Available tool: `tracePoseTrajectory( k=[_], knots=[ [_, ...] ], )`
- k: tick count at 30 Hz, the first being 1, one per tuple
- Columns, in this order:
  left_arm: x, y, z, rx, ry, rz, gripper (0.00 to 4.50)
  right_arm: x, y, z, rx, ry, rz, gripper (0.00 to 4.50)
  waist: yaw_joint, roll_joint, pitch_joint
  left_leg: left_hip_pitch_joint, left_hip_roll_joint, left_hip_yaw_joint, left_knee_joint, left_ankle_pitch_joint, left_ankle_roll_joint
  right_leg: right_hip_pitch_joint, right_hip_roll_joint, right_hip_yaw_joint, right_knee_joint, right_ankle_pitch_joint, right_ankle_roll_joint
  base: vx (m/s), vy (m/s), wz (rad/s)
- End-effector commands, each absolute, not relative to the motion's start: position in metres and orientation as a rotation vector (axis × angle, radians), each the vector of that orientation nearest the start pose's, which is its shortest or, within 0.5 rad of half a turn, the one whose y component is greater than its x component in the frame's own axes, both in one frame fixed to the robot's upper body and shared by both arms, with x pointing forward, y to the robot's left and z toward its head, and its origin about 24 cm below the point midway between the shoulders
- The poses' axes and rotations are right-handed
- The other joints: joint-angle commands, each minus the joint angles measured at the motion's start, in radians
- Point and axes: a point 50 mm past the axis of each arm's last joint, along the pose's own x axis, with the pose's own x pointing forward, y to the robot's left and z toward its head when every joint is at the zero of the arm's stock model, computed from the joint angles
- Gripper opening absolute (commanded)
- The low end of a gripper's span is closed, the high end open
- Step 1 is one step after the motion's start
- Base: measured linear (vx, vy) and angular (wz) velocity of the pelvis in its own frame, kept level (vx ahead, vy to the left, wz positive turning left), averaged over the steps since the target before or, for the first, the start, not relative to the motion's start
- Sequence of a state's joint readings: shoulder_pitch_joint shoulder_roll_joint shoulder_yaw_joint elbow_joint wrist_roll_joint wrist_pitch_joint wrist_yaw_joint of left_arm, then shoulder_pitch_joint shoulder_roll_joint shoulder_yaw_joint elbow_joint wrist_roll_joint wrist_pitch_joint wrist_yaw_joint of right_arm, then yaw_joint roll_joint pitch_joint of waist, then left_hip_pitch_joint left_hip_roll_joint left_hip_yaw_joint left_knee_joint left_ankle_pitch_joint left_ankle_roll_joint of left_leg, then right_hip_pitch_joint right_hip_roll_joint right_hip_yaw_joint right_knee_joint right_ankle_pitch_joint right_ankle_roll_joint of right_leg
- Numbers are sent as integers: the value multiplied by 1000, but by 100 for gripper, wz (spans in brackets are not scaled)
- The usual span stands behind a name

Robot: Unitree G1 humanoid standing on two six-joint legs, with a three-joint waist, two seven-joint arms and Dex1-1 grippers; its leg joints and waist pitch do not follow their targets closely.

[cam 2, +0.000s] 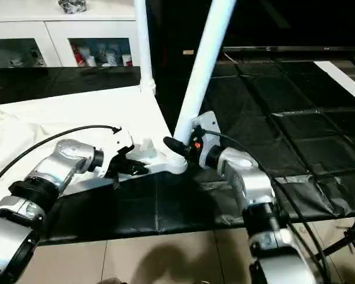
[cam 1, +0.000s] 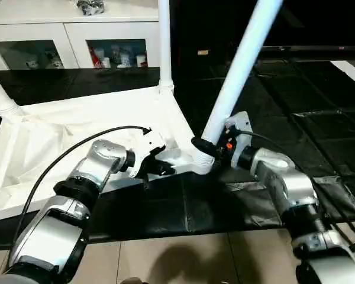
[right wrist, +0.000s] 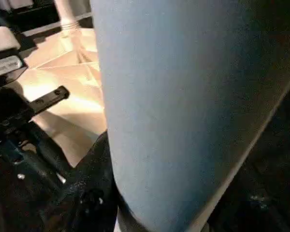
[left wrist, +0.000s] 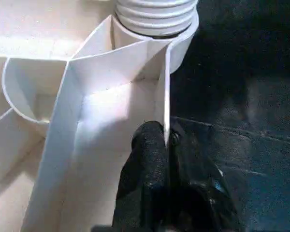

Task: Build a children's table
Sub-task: Insert table leg to table base

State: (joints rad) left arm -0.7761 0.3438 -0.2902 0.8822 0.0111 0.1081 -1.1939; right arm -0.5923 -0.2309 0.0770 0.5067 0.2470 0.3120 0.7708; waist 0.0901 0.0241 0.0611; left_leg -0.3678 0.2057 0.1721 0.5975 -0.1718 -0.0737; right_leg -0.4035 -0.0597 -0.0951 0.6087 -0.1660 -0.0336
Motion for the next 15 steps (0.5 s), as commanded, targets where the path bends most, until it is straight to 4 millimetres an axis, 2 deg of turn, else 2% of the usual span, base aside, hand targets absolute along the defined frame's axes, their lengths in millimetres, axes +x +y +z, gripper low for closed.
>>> tracePoseTrajectory(
  k=[1,4,5,10,15],
  knots=[
    [340,138,58,328,545,-1300,0,340,-127,68,44,327,859,193,4,-2,-77,9,24,-7,-64,-189,32,62,-86,55,-80,-263,-180,0,0,0],
    [340,137,57,328,540,-1289,0,338,-128,65,26,361,881,193,4,-3,-75,11,25,-6,-64,-197,31,60,-87,55,-83,-292,-171,0,0,0],
    [341,137,57,322,538,-1281,0,336,-127,62,34,384,904,193,4,-7,-75,9,24,-6,-64,-194,31,61,-87,55,-83,-296,-168,0,0,0],
    [340,136,58,314,532,-1286,0,336,-126,59,41,395,910,193,4,-5,-76,9,24,-6,-64,-190,31,59,-88,55,-85,-310,-161,0,0,0],
    [339,135,58,320,529,-1299,0,345,-128,63,201,331,840,193,2,-2,-75,11,24,-7,-64,-211,26,58,-89,55,-89,-334,-164,0,0,0]
  ],
)
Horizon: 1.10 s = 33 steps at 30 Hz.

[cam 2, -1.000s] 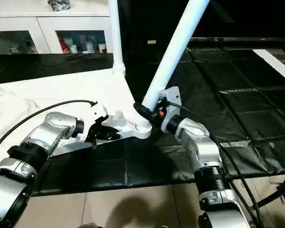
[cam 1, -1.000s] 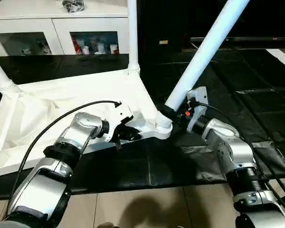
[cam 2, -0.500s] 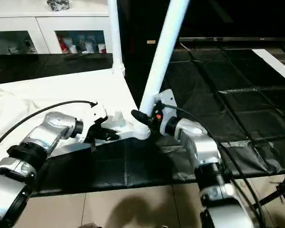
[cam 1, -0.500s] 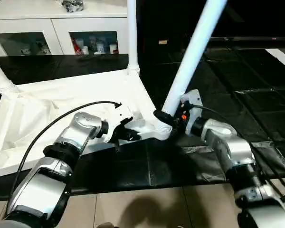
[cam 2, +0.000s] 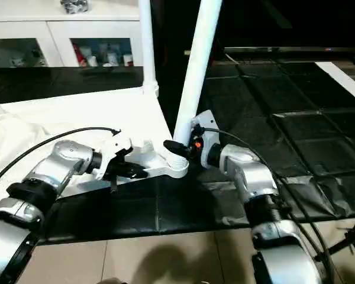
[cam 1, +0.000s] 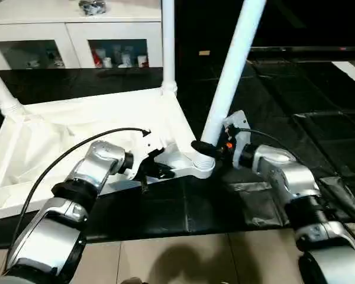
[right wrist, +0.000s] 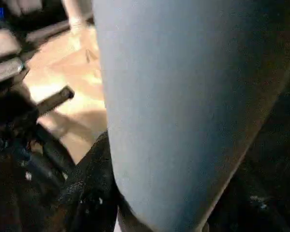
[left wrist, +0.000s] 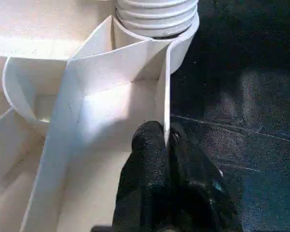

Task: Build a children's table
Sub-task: Insert table leg to table base

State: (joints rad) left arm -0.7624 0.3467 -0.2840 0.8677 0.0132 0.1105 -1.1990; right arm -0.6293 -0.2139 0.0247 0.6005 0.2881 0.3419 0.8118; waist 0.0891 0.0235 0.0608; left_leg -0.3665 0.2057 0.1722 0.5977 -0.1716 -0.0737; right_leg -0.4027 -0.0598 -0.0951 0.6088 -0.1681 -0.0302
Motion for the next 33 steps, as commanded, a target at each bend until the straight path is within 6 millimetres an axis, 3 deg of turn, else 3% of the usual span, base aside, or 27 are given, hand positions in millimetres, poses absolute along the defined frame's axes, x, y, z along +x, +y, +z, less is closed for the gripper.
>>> tracePoseTrajectory(
  k=[1,5,12,15,21,24,26,27,29,31,33],
  knots=[
    [339,135,58,315,526,-1296,0,346,-131,63,236,328,822,193,4,-1,-76,10,26,-8,-66,-208,26,57,-88,55,-87,-318,-171,0,0,0],
    [341,136,60,307,516,-1278,0,341,-141,56,345,322,792,193,5,1,-76,11,27,-7,-66,-208,28,57,-88,55,-85,-295,-184,0,0,0],
    [346,137,63,308,488,-1223,0,322,-148,34,342,325,786,193,11,5,-77,10,26,-6,-65,-203,35,57,-89,54,-87,-286,-179,0,0,0],
    [348,137,64,316,481,-1199,0,308,-148,22,239,310,792,193,16,5,-77,11,25,-8,-67,-209,34,56,-90,53,-91,-319,-162,0,0,0],
    [349,138,64,321,474,-1177,0,301,-147,24,96,262,822,193,18,2,-75,11,24,-8,-69,-219,37,55,-89,55,-95,-362,-145,0,0,0],
    [350,138,64,324,472,-1170,0,296,-142,23,11,269,887,193,21,1,-75,10,25,-8,-69,-211,43,55,-89,54,-93,-351,-143,0,0,0],
    [350,139,64,330,473,-1168,0,292,-133,19,-61,297,970,193,20,-8,-73,8,23,-6,-69,-206,46,54,-87,54,-94,-353,-140,0,0,0],
    [350,139,63,332,473,-1168,0,293,-130,19,-61,302,986,193,21,-4,-72,10,22,-6,-69,-211,47,53,-90,54,-96,-373,-136,0,0,0],
    [349,140,63,340,475,-1172,0,294,-124,19,-64,309,1017,193,18,-6,-71,10,21,-7,-69,-223,49,51,-90,53,-102,-420,-121,0,0,0],
    [347,141,63,367,479,-1195,0,301,-118,21,-64,315,1047,193,15,-14,-69,12,24,-8,-72,-235,49,49,-91,52,-104,-439,-118,0,0,0],
    [346,141,62,386,482,-1210,0,303,-116,22,-60,314,1059,193,11,-9,-69,13,25,-10,-73,-253,44,47,-91,51,-105,-452,-116,0,0,0]
  ],
)
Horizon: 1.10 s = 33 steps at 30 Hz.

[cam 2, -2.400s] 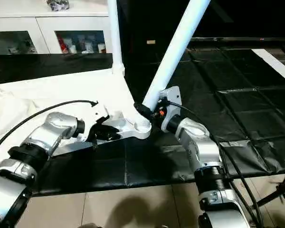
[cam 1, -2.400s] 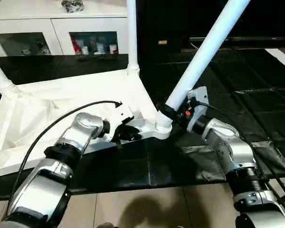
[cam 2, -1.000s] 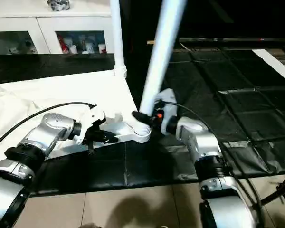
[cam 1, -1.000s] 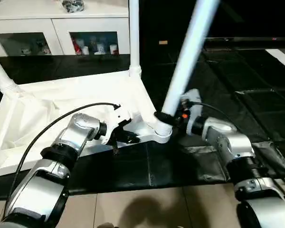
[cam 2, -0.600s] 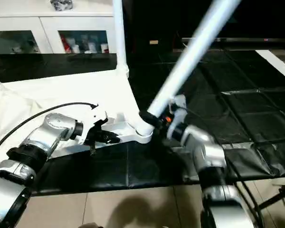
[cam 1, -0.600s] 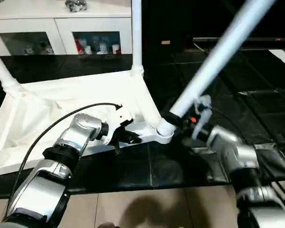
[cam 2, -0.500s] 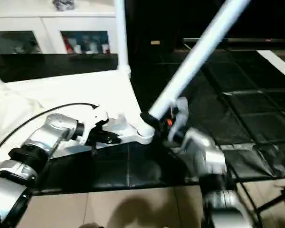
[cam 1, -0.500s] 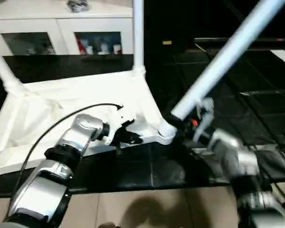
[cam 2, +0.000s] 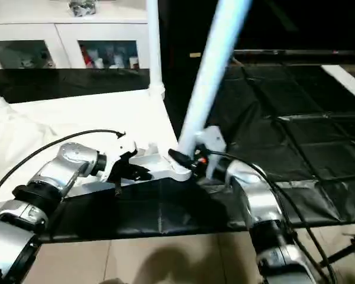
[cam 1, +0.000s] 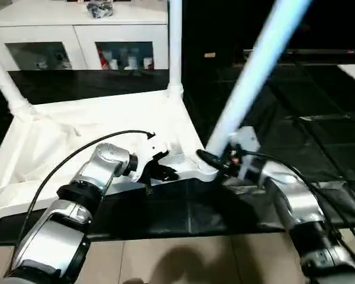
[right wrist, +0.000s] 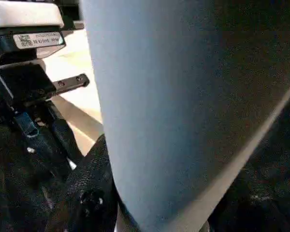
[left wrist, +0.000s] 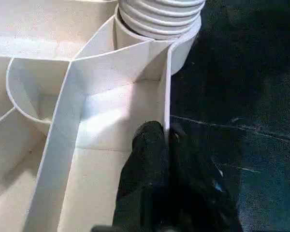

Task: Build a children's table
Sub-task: Insert table leg to table base, then rotate leg to tighten

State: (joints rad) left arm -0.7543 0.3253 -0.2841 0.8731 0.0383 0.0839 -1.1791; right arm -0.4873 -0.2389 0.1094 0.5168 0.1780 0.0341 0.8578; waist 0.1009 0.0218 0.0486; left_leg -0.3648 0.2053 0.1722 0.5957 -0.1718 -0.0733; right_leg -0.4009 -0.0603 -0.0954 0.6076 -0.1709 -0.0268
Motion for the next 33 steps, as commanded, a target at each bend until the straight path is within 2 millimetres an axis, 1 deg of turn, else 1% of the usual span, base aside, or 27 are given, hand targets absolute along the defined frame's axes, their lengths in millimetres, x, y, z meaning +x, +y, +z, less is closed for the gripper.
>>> tracePoseTrajectory(
  k=[1,2,3,4,6,7,9,11,12,13,14,15,16,17,19,21,22,24,25,26,27,28,29,30,31,32,33],
  knots=[
    [344,140,62,423,487,-1250,0,305,-113,24,-37,311,1091,193,-2,-17,-58,11,26,-11,-72,-256,44,46,-92,52,-102,-447,-118,0,0,0],
    [342,140,62,438,491,-1272,0,305,-112,25,-25,309,1114,193,-4,-19,-59,9,26,-11,-72,-254,45,48,-93,53,-102,-448,-117,0,0,0],
    [341,139,62,462,496,-1305,0,305,-110,26,-18,315,1149,193,-4,-16,-59,11,28,-11,-73,-255,45,46,-94,54,-102,-444,-118,0,0,0],
    [339,138,62,480,500,-1335,0,303,-109,26,-16,323,1188,193,-6,-15,-58,11,31,-11,-74,-261,45,46,-92,55,-101,-424,-125,0,0,0],
    [337,135,62,509,506,-1393,0,298,-108,25,-19,357,1289,193,-6,-19,-60,10,33,-11,-75,-263,42,49,-91,55,-96,-384,-139,0,0,0],
    [337,134,62,512,507,-1399,0,297,-107,24,-22,362,1301,193,-4,-16,-60,12,34,-10,-75,-264,44,48,-90,55,-95,-366,-150,0,0,0],
    [337,132,63,530,509,-1423,0,293,-107,22,-43,388,1356,193,-2,-16,-60,13,35,-9,-76,-269,42,48,-90,56,-93,-353,-162,0,0,0],
    [337,131,63,540,510,-1431,0,291,-108,20,-51,397,1379,193,3,-19,-59,16,34,-8,-76,-283,36,47,-93,56,-96,-375,-162,0,0,0],
    [338,129,65,551,513,-1437,0,288,-107,20,-56,406,1413,193,6,-14,-57,17,34,-10,-77,-292,32,47,-94,56,-98,-399,-158,0,0,0],
    [339,129,65,554,513,-1437,0,288,-107,19,-57,408,1418,193,6,-16,-55,20,34,-10,-78,-311,28,46,-94,55,-103,-434,-148,0,0,0],
    [341,128,66,557,516,-1428,0,287,-107,19,-60,412,1428,193,7,-12,-53,22,33,-11,-79,-324,25,45,-94,54,-105,-455,-144,0,0,0],
    [342,128,67,560,517,-1423,0,287,-107,18,-62,414,1435,193,6,-14,-49,31,31,-11,-79,-353,20,41,-95,52,-114,-512,-130,0,0,0],
    [344,128,67,564,518,-1409,0,288,-105,18,-67,413,1436,193,7,-3,-47,36,31,-14,-80,-376,15,39,-95,50,-117,-543,-124,0,0,0],
    [345,128,68,565,519,-1400,0,288,-104,18,-70,411,1436,193,3,-11,-48,44,28,-13,-79,-396,12,39,-95,46,-127,-584,-108,0,0,0],
    [348,128,69,545,516,-1377,0,291,-103,20,-68,395,1425,193,4,-4,-51,40,30,-17,-85,-380,11,46,-96,47,-127,-561,-112,0,0,0],
    [349,128,69,535,514,-1368,0,292,-102,21,-64,389,1419,193,5,-6,-52,38,31,-16,-86,-374,16,46,-95,48,-123,-538,-121,0,0,0],
    [349,127,69,528,514,-1361,0,292,-102,21,-63,386,1412,193,6,-10,-53,37,31,-16,-85,-364,20,47,-97,48,-121,-533,-125,0,0,0],
    [352,127,69,493,515,-1324,0,298,-102,20,-56,365,1337,193,4,-7,-51,36,30,-15,-84,-370,19,45,-97,47,-126,-556,-120,0,0,0],
    [355,127,71,452,505,-1282,0,306,-103,20,-59,342,1227,193,3,0,-50,39,29,-16,-83,-380,16,42,-98,46,-127,-570,-117,0,0,0],
    [356,127,72,438,502,-1268,0,308,-103,20,-61,335,1189,193,-5,-2,-49,43,26,-19,-83,-398,2,39,-99,41,-129,-598,-111,0,0,0],
    [357,127,73,418,496,-1242,0,313,-104,20,-61,328,1121,193,-8,-4,-49,43,26,-22,-84,-410,-2,40,-98,37,-131,-614,-104,0,0,0],
    [357,127,73,418,496,-1242,0,313,-104,20,-61,328,1121,193,-13,-3,-47,42,25,-23,-85,-419,-5,39,-97,35,-133,-625,-99,0,0,0],
    [361,127,76,357,479,-1183,0,325,-106,20,-50,324,974,193,-24,9,-46,48,22,-26,-82,-444,-9,36,-98,29,-140,-652,-86,0,0,0],
    [361,127,76,357,479,-1183,0,325,-106,20,-50,324,974,193,-34,4,-46,44,23,-28,-84,-454,-6,40,-96,23,-143,-649,-83,0,0,0],
    [363,126,79,315,467,-1147,0,333,-108,22,-37,327,868,193,-38,4,-48,40,27,-30,-86,-448,-10,46,-97,23,-139,-630,-88,0,0,0],
    [365,123,82,264,444,-1101,0,346,-108,23,-17,347,714,193,-45,13,-54,36,31,-34,-91,-444,-13,51,-99,24,-130,-574,-105,0,0,0],
    [365,122,83,255,438,-1092,0,348,-108,23,-14,354,679,193,-52,14,-55,32,32,-35,-92,-437,-16,51,-98,24,-127,-538,-118,0,0,0]
  ],
)
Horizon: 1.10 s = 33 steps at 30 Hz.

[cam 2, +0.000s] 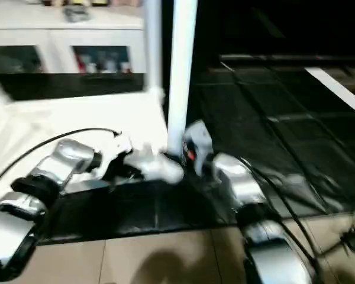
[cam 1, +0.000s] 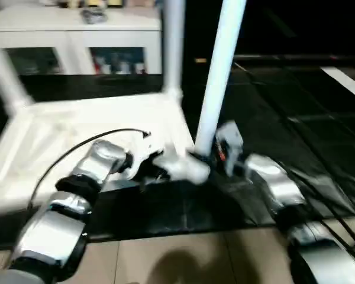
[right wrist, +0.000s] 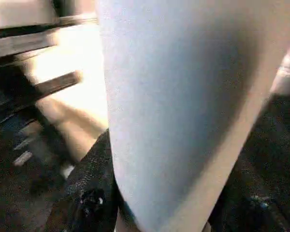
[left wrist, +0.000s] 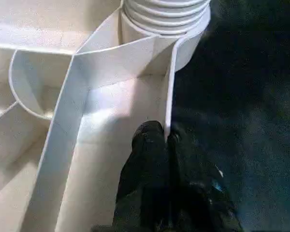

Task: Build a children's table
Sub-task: Rotate leg to tighten

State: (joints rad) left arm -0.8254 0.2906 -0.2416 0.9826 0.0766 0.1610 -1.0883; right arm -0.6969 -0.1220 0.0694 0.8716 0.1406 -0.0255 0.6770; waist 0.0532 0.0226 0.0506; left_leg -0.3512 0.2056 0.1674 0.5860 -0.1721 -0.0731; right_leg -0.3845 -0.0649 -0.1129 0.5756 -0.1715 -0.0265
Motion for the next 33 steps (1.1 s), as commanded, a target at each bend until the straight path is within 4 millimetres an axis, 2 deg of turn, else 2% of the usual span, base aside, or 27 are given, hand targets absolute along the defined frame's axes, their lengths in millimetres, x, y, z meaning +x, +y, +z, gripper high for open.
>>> tracePoseTrajectory(
  k=[1,3,4,5,6,7,8,9,10,11,14,15,17,18,19,20,21,23,24,25,26,27,29,31,33],
  knots=[
    [364,120,83,245,434,-1084,0,350,-107,23,-16,358,650,193,-10,14,-56,14,32,-32,-84,-438,-16,36,-92,40,-92,-514,-127,0,0,0],
    [362,114,84,230,417,-1068,0,356,-104,25,-8,364,574,193,-21,11,-54,12,25,-23,-80,-442,-4,34,-92,39,-92,-467,-150,0,0,0],
    [360,108,84,221,407,-1061,0,359,-101,27,12,367,525,193,-24,10,-57,3,24,-22,-80,-406,6,41,-96,43,-85,-434,-165,0,0,0],
    [358,105,84,215,400,-1057,0,361,-100,28,26,369,495,193,-25,4,-60,-4,27,-19,-79,-361,11,45,-99,47,-80,-393,-178,0,0,0],
    [355,99,82,216,393,-1046,0,363,-97,29,39,376,465,193,-27,-10,-65,-3,29,-16,-76,-330,16,46,-100,49,-76,-366,-188,56,-11,-4],
    [353,95,81,217,390,-1040,0,364,-95,29,44,380,451,193,-23,-6,-66,-4,24,-10,-72,-281,31,43,-98,51,-73,-335,-197,58,-33,1],
    [352,92,79,224,388,-1032,0,364,-93,28,44,384,446,193,-21,-15,-70,-8,24,-6,-68,-232,46,45,-96,53,-67,-286,-205,58,-33,1],
    [350,91,76,244,390,-1027,0,364,-90,27,44,393,445,193,-17,-16,-72,-11,24,-5,-66,-202,53,48,-96,53,-60,-258,-208,55,-39,1],
    [350,90,75,262,392,-1017,0,363,-87,26,41,402,442,193,-13,-11,-74,-12,25,-4,-66,-158,67,47,-94,53,-55,-209,-214,0,0,0],
    [350,90,74,263,392,-1012,0,363,-86,26,41,404,447,193,-10,-11,-75,-13,25,-1,-64,-130,78,47,-91,52,-51,-171,-221,0,0,0],
    [350,91,76,260,396,-983,0,362,-81,25,33,411,462,193,-5,-16,-75,-12,27,1,-64,-109,92,48,-90,54,-41,-111,-240,0,0,0],
    [351,93,76,268,397,-975,0,362,-80,25,32,413,468,193,-6,-16,-73,-11,27,1,-66,-118,92,48,-91,53,-43,-124,-240,0,0,0],
    [351,95,77,280,400,-960,0,362,-80,25,27,414,467,193,-7,-15,-69,-7,27,2,-67,-157,81,45,-91,53,-53,-186,-227,0,0,0],
    [351,96,77,281,400,-953,0,362,-80,25,31,413,466,228,-7,-14,-67,-5,28,2,-68,-175,69,45,-92,54,-55,-220,-218,0,0,0],
    [351,98,78,282,401,-947,0,363,-80,26,39,409,460,228,-6,-11,-67,-3,29,1,-69,-183,61,44,-94,54,-57,-238,-212,0,0,0],
    [351,99,79,283,402,-943,0,364,-81,27,48,404,454,228,-9,-12,-67,-5,30,0,-71,-183,55,45,-93,55,-55,-233,-212,0,0,0],
    [351,100,80,284,402,-943,0,365,-80,28,55,400,456,251,-9,-3,-68,-4,29,-1,-70,-184,52,45,-91,54,-54,-226,-213,0,0,0],
    [351,101,79,285,405,-947,0,366,-81,30,57,396,458,268,-12,-7,-69,-3,28,1,-70,-190,50,44,-88,55,-54,-205,-219,0,0,0],
    [351,101,79,289,407,-951,0,366,-81,30,56,393,463,268,-9,-4,-71,2,29,1,-68,-184,49,42,-91,56,-53,-188,-231,0,0,0],
    [351,101,78,293,411,-955,0,366,-82,30,40,385,462,283,-8,-5,-73,-2,28,2,-67,-167,51,45,-88,57,-46,-152,-239,0,0,0],
    [351,101,77,296,413,-957,0,366,-82,30,25,378,468,299,-8,-2,-72,-4,29,2,-67,-157,56,45,-86,56,-44,-123,-245,0,0,0],
    [351,102,76,299,416,-960,0,365,-83,30,7,366,480,299,-7,-2,-73,-3,29,1,-67,-156,58,46,-87,56,-42,-113,-248,0,0,0],
    [350,104,75,304,420,-965,0,365,-85,31,3,353,486,319,-6,15,-75,-3,27,1,-64,-158,58,48,-87,56,-39,-81,-262,0,0,0],
    [350,106,74,311,422,-973,0,365,-89,31,2,337,494,347,-7,10,-76,-4,27,2,-64,-160,62,51,-85,55,-39,-59,-268,0,0,0],
    [350,107,73,322,428,-988,0,365,-94,32,18,317,504,355,-7,21,-76,-4,26,1,-62,-165,63,53,-85,54,-40,-59,-272,0,0,0]
  ],
)
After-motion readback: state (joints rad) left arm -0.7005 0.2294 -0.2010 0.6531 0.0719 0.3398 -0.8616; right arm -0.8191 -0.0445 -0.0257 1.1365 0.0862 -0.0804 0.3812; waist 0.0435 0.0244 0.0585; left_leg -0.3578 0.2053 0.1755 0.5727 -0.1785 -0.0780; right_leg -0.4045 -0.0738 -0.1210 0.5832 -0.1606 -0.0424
